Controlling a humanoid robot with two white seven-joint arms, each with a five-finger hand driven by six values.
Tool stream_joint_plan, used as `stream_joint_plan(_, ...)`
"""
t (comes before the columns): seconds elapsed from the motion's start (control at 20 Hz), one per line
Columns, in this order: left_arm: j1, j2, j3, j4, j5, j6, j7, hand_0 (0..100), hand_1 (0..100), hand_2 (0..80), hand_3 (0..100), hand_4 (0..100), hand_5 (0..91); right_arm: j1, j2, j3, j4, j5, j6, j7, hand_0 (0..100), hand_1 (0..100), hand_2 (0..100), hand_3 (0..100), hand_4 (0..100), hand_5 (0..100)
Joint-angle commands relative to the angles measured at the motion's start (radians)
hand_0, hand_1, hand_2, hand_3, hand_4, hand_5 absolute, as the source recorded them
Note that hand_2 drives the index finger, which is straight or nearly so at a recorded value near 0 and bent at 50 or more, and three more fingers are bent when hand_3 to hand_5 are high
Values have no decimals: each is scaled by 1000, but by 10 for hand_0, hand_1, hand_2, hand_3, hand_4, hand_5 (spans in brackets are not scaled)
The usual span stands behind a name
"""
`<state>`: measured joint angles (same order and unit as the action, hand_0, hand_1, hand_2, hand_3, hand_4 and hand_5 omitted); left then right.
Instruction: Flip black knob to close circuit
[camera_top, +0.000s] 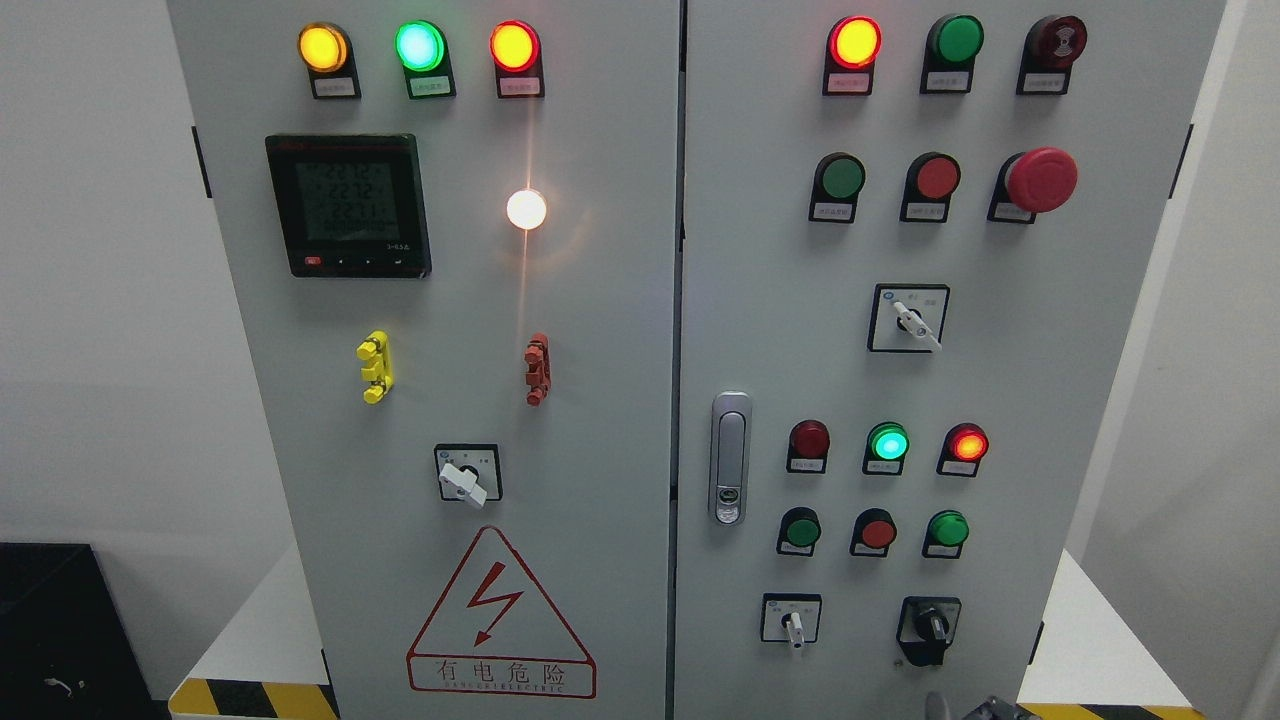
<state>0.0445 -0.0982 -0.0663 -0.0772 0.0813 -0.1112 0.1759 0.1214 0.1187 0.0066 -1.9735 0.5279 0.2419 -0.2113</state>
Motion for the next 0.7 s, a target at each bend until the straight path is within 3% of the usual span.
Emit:
stream_joint_plan(0.0, 0, 0, -1, -1, 0, -1, -1, 120, 556, 0, 0, 0, 0, 130, 4, 82, -117, -271, -68, -48, 0, 0, 611, 869, 789, 731)
stream_joint_plan(0.1, 0, 0, 0, -1, 0, -1, -1, 120, 556, 0, 0, 0, 0, 170, 2, 87, -117, -337, -143, -56, 0, 0, 570, 814, 754, 696)
stream_joint_plan(0.2, 0, 0, 0, 0, 0, -1, -1, 120, 556, 0, 0, 0, 0, 187, 1, 87, -117, -391, -183, -54, 0, 0, 468, 666, 631, 607)
stream_joint_plan(0.25, 0, 0, -1, -1, 0, -1, -1, 120, 556, 0, 0, 0, 0, 190, 1, 87, -117, -414, -188, -50, 0, 0, 444, 634, 602, 581)
stream_joint_plan(0.35, 0, 0, -1, -1, 0, -1, -1, 120, 556, 0, 0, 0, 0, 196, 1, 88, -116, -462, -190, -39, 0, 11, 287, 457, 419, 390)
stream_joint_plan(0.4, 0, 0, -1, 0, 0, -1, 1, 120, 556, 0, 0, 0, 0, 204, 1, 92, -116, -486, -191, -24, 0, 12, 272, 438, 414, 370)
stream_joint_plan(0.5, 0, 0, 0, -1, 0, -1, 1, 120, 556, 0, 0, 0, 0, 208, 1, 96, -116, -525, -193, 13, 0, 7, 134, 277, 249, 200)
stream_joint_plan(0.65, 0, 0, -1, 0, 0, -1, -1, 120, 556, 0, 0, 0, 0, 219, 1, 96, -114, -562, -220, 23, 0, 0, 91, 206, 184, 125)
